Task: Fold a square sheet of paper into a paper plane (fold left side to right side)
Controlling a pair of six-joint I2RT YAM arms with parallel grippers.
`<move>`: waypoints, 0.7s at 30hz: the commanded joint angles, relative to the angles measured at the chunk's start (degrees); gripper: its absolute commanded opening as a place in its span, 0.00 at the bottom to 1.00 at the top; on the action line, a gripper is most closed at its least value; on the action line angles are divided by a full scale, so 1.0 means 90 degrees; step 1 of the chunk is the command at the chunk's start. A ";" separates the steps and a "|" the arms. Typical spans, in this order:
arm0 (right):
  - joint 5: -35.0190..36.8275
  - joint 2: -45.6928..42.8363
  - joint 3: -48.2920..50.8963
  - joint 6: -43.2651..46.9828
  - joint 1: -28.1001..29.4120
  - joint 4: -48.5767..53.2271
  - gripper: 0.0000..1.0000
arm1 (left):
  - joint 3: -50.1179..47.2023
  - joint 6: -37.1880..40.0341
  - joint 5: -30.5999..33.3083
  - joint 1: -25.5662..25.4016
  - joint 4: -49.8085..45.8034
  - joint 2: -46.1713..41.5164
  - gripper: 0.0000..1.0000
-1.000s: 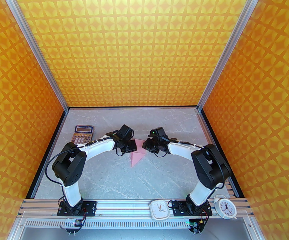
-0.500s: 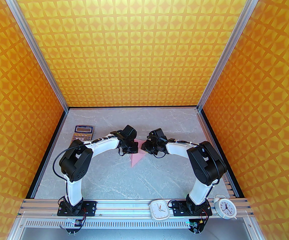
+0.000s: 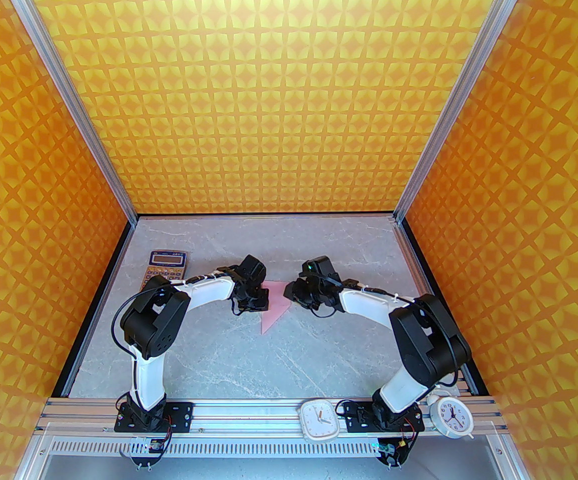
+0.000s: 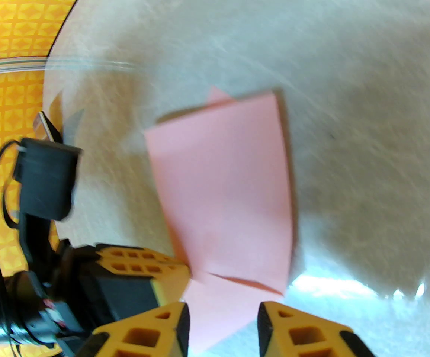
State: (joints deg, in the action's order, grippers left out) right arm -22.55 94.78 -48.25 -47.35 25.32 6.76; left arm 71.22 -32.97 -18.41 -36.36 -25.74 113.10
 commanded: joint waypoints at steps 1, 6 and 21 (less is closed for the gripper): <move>0.0013 -0.0011 0.0269 -0.0332 0.0105 -0.0269 0.37 | -0.0253 -0.0169 0.0077 -0.0013 0.0125 0.0120 0.04; -0.0073 0.0185 0.0365 -0.0641 0.0165 -0.0616 0.37 | -0.0371 -0.0279 0.0054 -0.0013 0.0254 0.0072 0.03; -0.0141 0.0341 0.0623 -0.1083 0.0175 -0.1198 0.39 | -0.0516 -0.0483 -0.0095 -0.0023 0.0413 0.0031 0.02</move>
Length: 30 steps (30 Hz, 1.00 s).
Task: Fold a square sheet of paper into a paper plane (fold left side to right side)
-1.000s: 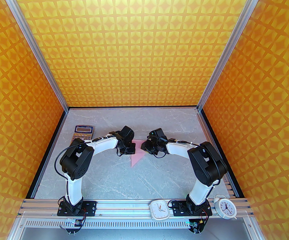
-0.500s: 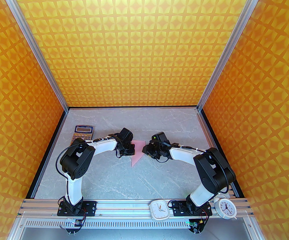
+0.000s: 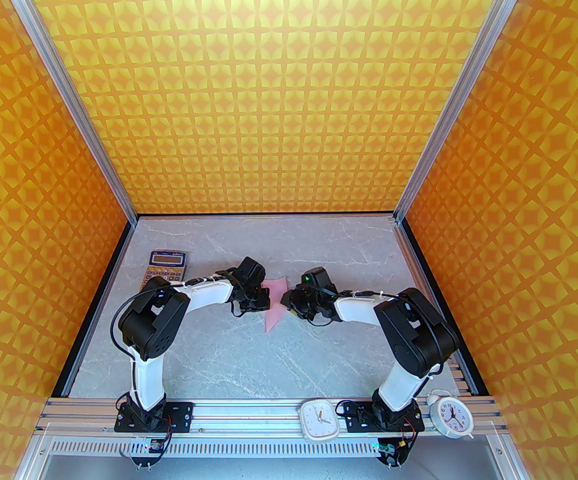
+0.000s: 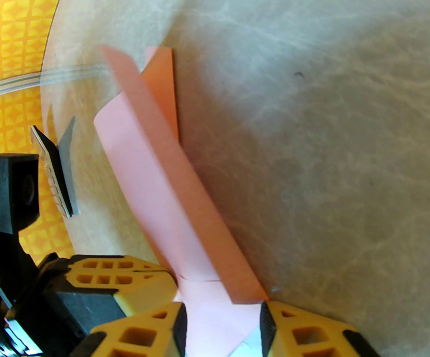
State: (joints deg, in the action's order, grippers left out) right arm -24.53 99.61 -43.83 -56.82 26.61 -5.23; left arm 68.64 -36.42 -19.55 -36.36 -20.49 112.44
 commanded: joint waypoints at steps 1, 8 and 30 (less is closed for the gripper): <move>0.0266 -0.0360 0.0149 0.0092 0.0028 0.0358 0.41 | -0.0251 -0.0129 0.0035 -0.0022 -0.0147 0.0104 0.02; 0.0676 -0.0474 -0.0223 0.0813 -0.0024 0.1248 0.42 | -0.0306 -0.0162 0.0005 -0.0032 -0.0093 0.0134 0.02; 0.0189 0.0227 -0.0750 0.0610 0.0079 0.0814 0.41 | -0.0388 -0.0218 -0.0081 -0.0071 0.0015 0.0124 0.02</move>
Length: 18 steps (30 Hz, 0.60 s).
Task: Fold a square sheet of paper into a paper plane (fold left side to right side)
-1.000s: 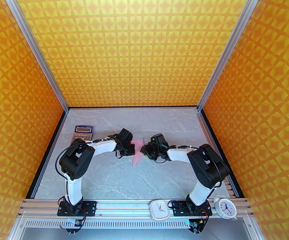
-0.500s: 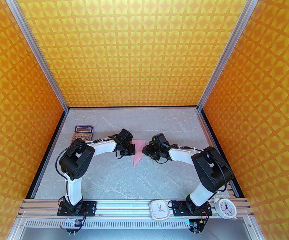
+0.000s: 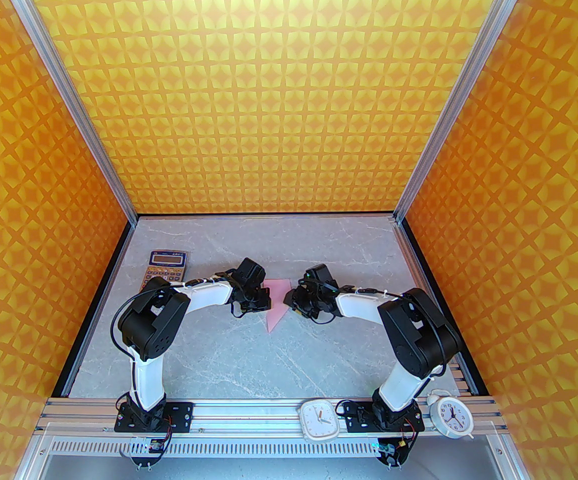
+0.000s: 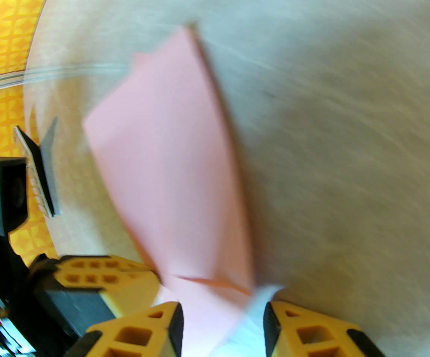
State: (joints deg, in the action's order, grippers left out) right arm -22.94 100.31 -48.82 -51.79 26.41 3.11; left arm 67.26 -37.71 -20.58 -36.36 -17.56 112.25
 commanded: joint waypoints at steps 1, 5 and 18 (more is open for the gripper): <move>0.0012 0.0174 -0.0210 0.0042 0.0112 -0.0111 0.41 | -0.0230 -0.0076 0.0026 -0.0071 -0.0310 0.0148 0.02; -0.0073 0.0223 -0.0212 -0.0089 0.0217 -0.0313 0.41 | -0.0208 -0.0076 0.0016 -0.0081 -0.0304 0.0175 0.02; -0.0269 0.0330 0.0205 -0.0169 0.0241 -0.0874 0.26 | -0.0160 -0.0067 -0.0008 -0.0081 -0.0326 0.0214 0.02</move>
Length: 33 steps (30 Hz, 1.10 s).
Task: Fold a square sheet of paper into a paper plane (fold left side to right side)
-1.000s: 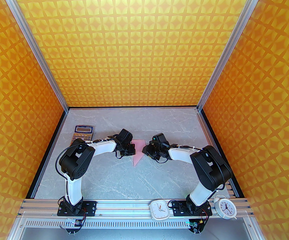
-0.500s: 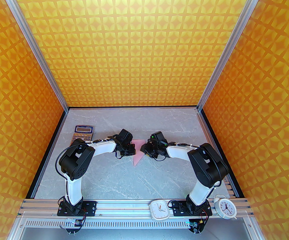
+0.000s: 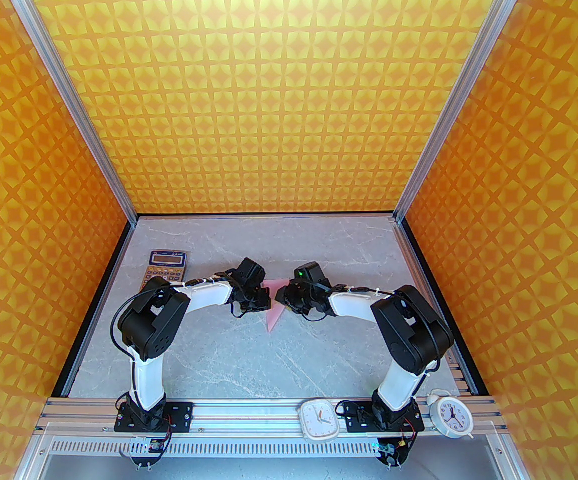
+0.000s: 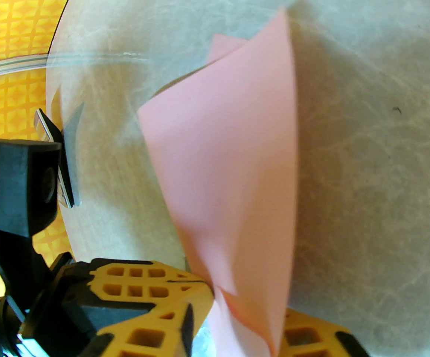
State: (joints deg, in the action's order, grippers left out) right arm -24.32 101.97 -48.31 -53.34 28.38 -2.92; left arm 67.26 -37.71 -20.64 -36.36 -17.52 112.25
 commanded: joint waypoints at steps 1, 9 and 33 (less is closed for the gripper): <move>-0.0110 0.0145 0.0161 0.0014 0.0025 -0.0207 0.24 | -0.0159 -0.0053 0.0006 -0.0081 -0.0340 0.0214 0.02; 0.0068 0.0190 0.0158 0.0184 0.0021 -0.0061 0.01 | -0.0081 -0.0035 0.0018 -0.0059 -0.0445 0.0070 0.02; 0.0133 0.0152 0.0097 0.0158 0.0022 0.0103 0.00 | -0.0782 -0.0642 0.0176 -0.0873 0.0031 -0.0607 0.02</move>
State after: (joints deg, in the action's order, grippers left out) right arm -23.99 102.87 -46.92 -52.25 28.45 -3.22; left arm 61.23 -42.92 -20.16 -43.20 -16.86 105.93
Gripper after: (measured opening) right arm 0.031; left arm 0.028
